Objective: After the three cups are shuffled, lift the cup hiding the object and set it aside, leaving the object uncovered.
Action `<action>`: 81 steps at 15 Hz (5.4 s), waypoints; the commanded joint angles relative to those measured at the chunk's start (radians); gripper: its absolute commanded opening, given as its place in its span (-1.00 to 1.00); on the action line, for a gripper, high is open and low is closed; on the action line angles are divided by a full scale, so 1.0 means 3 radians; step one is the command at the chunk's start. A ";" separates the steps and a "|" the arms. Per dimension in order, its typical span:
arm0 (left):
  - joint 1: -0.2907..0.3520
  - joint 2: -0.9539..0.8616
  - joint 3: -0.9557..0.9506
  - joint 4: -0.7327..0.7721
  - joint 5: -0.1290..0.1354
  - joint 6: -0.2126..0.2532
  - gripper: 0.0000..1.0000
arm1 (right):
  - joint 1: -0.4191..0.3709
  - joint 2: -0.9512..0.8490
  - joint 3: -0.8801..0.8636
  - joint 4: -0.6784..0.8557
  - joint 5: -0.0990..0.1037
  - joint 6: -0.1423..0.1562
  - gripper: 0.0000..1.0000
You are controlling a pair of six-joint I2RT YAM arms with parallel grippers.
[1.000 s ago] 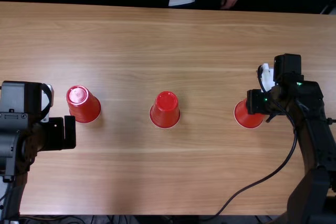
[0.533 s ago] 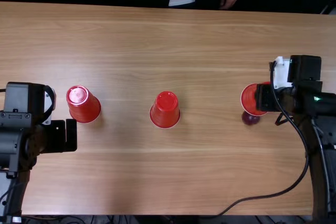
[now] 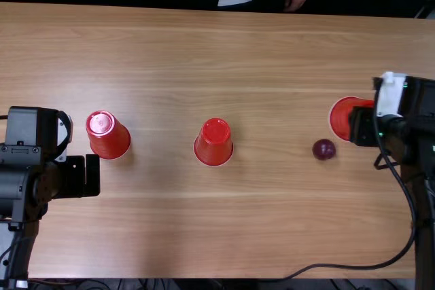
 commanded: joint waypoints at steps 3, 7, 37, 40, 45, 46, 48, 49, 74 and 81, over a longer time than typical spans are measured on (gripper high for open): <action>-0.0034 -0.0026 -0.0046 0.0006 0.0031 -0.0024 1.00 | -0.0449 -0.0259 -0.0276 0.0000 0.0075 -0.0013 -1.00; -0.0055 -0.0021 -0.0046 0.0006 0.0037 -0.0012 1.00 | -0.0818 -0.0279 -0.0798 0.0056 0.0081 -0.0013 -1.00; -0.0065 -0.0363 -0.0333 0.0025 0.0031 -0.0012 1.00 | 0.0803 -0.0515 -0.0680 0.0467 0.0025 0.0287 1.00; -0.0085 -0.0588 -0.0507 0.0031 0.0031 -0.0018 1.00 | 0.0931 -0.0837 -0.0972 0.0473 0.0025 0.0361 1.00; -0.0075 -0.1483 -0.1412 0.0675 0.0031 -0.0036 1.00 | 0.0993 -0.1634 -0.1616 0.0485 0.0032 0.0582 1.00; -0.0075 -0.1744 -0.1621 0.0755 0.0031 -0.0036 1.00 | 0.0993 -0.1834 -0.1728 0.0485 0.0032 0.0582 1.00; -0.0060 -0.2153 -0.2005 0.0835 0.0031 -0.0042 1.00 | 0.0982 -0.2238 -0.1948 0.0559 0.0038 0.0582 1.00; -0.0050 -0.2316 -0.2194 0.0933 0.0031 -0.0042 1.00 | 0.0967 -0.2432 -0.2117 0.0675 0.0050 0.0582 1.00; -0.0224 -0.4198 -0.4863 0.4608 0.0080 0.0025 1.00 | 0.0241 -0.4810 -0.4592 0.3504 0.0025 0.0527 1.00; -0.0218 -0.4198 -0.4863 0.4473 0.0087 0.0019 1.00 | 0.0241 -0.4810 -0.4663 0.3173 0.0013 0.0533 1.00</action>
